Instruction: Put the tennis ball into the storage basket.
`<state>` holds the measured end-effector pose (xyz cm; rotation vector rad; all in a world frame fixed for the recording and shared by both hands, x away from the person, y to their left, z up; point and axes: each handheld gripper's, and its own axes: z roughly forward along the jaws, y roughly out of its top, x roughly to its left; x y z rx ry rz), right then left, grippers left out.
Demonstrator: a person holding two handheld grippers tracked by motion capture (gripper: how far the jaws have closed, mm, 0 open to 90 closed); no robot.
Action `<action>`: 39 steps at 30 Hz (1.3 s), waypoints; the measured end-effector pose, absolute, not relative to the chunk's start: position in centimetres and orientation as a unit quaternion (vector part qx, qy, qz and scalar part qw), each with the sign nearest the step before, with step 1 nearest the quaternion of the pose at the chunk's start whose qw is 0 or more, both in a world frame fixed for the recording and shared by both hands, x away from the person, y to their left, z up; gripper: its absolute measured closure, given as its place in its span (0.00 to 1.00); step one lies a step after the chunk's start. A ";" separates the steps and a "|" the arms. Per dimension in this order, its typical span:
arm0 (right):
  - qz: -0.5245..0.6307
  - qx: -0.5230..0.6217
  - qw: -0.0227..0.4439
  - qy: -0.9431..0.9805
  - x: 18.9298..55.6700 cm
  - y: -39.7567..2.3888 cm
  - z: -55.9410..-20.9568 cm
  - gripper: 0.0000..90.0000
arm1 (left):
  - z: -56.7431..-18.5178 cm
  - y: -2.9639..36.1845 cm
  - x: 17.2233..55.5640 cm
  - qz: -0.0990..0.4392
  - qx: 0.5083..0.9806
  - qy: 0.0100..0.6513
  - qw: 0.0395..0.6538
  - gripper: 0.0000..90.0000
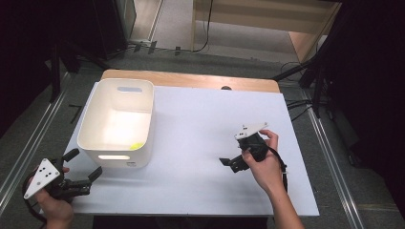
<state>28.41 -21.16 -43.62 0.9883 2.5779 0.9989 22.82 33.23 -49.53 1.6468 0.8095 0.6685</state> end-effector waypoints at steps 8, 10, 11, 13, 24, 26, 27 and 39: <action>0.365 0.348 0.125 0.854 27.3 -23.1 -44.4 0.00 | -49.5 33.2 22.8 0.285 0.700 0.342 0.559 0.00; 0.369 0.357 0.126 0.849 27.0 -23.6 -44.6 0.00 | -49.5 33.2 22.8 0.285 0.699 0.342 0.559 0.00; 0.373 0.361 0.127 0.845 26.9 -23.9 -44.7 0.00 | -49.5 33.2 22.8 0.286 0.700 0.341 0.558 0.00; 0.381 0.365 0.128 0.840 26.6 -24.5 -44.9 0.00 | -49.5 33.2 22.8 0.286 0.700 0.342 0.558 0.00; 0.426 0.363 0.149 0.816 24.7 -26.7 -46.1 0.00 | -49.5 33.1 22.8 0.287 0.702 0.341 0.555 0.00; 0.430 0.366 0.152 0.811 24.4 -27.1 -46.4 0.00 | -49.6 33.1 22.8 0.287 0.702 0.341 0.556 0.00; 0.432 0.368 0.154 0.809 24.3 -27.3 -46.6 0.00 | -49.5 33.1 22.8 0.288 0.702 0.340 0.555 0.00; 0.450 0.394 0.162 0.785 22.6 -29.7 -48.0 0.00 | -49.6 33.1 22.8 0.288 0.703 0.340 0.555 0.00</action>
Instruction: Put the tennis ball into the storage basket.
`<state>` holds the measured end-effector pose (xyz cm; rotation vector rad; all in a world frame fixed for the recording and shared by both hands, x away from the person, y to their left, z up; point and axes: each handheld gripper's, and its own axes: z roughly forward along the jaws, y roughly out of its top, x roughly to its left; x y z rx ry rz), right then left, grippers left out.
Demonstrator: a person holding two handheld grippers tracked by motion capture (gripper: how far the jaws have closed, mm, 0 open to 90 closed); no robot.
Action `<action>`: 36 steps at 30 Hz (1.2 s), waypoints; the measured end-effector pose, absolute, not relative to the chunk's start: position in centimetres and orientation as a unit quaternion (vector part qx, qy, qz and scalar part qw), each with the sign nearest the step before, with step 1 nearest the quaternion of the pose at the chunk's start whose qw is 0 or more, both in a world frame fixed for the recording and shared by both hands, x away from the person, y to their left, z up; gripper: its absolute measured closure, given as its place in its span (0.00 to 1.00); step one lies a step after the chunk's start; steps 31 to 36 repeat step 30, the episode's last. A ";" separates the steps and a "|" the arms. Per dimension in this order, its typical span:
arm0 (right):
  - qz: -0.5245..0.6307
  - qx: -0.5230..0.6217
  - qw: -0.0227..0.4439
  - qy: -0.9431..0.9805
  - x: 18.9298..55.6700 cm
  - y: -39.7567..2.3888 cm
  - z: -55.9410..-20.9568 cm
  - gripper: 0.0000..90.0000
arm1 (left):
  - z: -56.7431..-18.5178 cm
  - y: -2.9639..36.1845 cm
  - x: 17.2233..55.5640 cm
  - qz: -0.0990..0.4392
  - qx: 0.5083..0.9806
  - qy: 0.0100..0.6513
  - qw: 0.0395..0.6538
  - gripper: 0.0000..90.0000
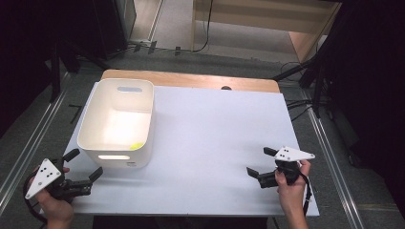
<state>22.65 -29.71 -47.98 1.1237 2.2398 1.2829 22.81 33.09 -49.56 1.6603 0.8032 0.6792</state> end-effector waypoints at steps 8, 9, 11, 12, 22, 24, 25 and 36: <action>0.461 0.404 0.173 0.771 21.7 -31.2 -48.6 0.00 | -49.6 33.1 22.8 0.288 0.703 0.340 0.554 0.00; 0.463 0.404 0.174 0.770 21.6 -31.4 -48.8 0.00 | -49.6 33.1 22.8 0.288 0.704 0.340 0.554 0.00; 0.464 0.406 0.175 0.767 21.4 -31.7 -49.0 0.00 | -49.6 33.1 22.8 0.288 0.704 0.339 0.554 0.00; 0.465 0.407 0.177 0.766 21.3 -31.8 -49.1 0.00 | -49.6 33.1 22.8 0.288 0.704 0.340 0.553 0.00; 0.493 0.432 0.188 0.731 20.4 -33.9 -50.0 0.00 | -49.6 33.0 22.8 0.288 0.704 0.339 0.553 0.00; 0.501 0.437 0.193 0.722 20.1 -34.4 -49.9 0.00 | -49.6 33.0 22.8 0.288 0.704 0.339 0.553 0.00; 0.505 0.437 0.195 0.719 20.0 -34.6 -49.9 0.00 | -49.6 33.0 22.8 0.288 0.704 0.339 0.553 0.00; 0.510 0.451 0.196 0.706 19.4 -35.5 -50.1 0.00 | -49.6 33.0 22.8 0.288 0.705 0.339 0.553 0.00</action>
